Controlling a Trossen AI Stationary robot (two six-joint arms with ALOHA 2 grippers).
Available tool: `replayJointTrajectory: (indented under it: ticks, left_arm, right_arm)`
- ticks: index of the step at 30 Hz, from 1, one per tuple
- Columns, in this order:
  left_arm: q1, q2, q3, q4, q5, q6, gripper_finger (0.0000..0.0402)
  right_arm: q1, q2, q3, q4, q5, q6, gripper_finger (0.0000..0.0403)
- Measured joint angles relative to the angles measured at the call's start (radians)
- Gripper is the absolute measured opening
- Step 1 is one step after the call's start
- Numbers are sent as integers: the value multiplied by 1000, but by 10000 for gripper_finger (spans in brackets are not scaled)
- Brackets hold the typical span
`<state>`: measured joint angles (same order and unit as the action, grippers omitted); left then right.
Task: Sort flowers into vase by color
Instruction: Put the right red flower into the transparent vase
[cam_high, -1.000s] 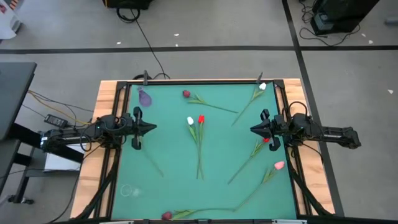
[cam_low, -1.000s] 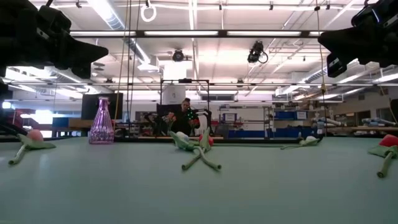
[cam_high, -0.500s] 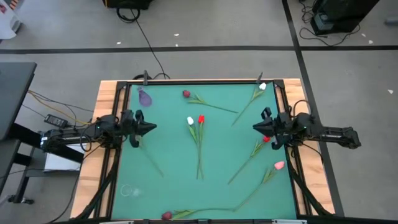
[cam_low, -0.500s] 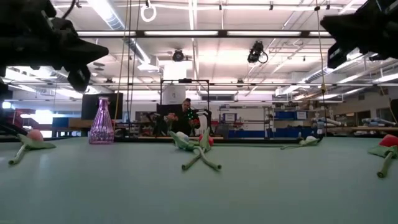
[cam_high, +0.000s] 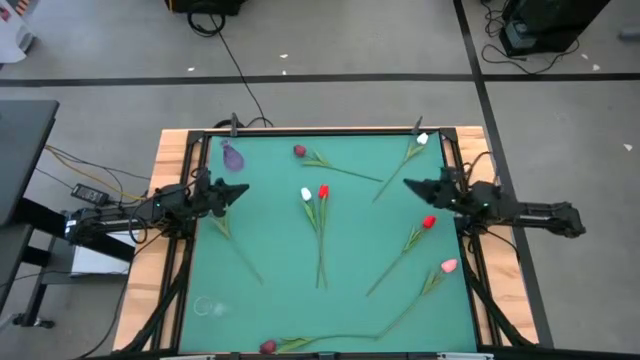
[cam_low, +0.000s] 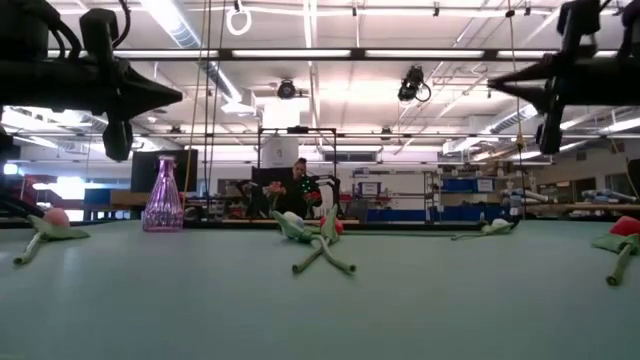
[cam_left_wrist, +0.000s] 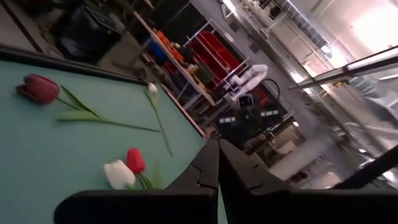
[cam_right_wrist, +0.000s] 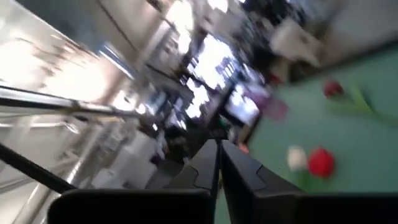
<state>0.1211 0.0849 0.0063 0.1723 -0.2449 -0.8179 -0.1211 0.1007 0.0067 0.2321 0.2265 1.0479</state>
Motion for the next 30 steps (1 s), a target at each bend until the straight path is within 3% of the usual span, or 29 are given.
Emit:
replayJointTrajectory:
  ticks: [6, 9, 12, 17, 21, 24, 30]
  left_arm:
    - [0, 5, 0, -1, -49, 18, 9]
    - [0, 8, 0, -1, -49, 17, 9]
    - [0, 8, 1, 10, -49, -29, 9]
    - [-1, 13, 26, 0, -48, -24, 9]
    - [-1, 29, 62, -54, -46, -9, 9]
    - [-1, 52, 91, -101, -17, -4, 9]
    - [-1, 118, 133, -242, 22, 1, 9]
  right_arm:
    - [0, 192, 32, 19, 20, 148, 7]
    - [-9, 322, 95, -13, 72, 179, 7]
    - [-27, 477, 186, -44, 55, 223, 5]
    - [-40, 753, 406, -249, -28, 249, 7]
    - [-40, 932, 579, -462, -141, 364, 17]
    - [-18, 1029, 671, -556, -238, 356, 33]
    - [-15, 1155, 802, -765, -310, 343, 73]
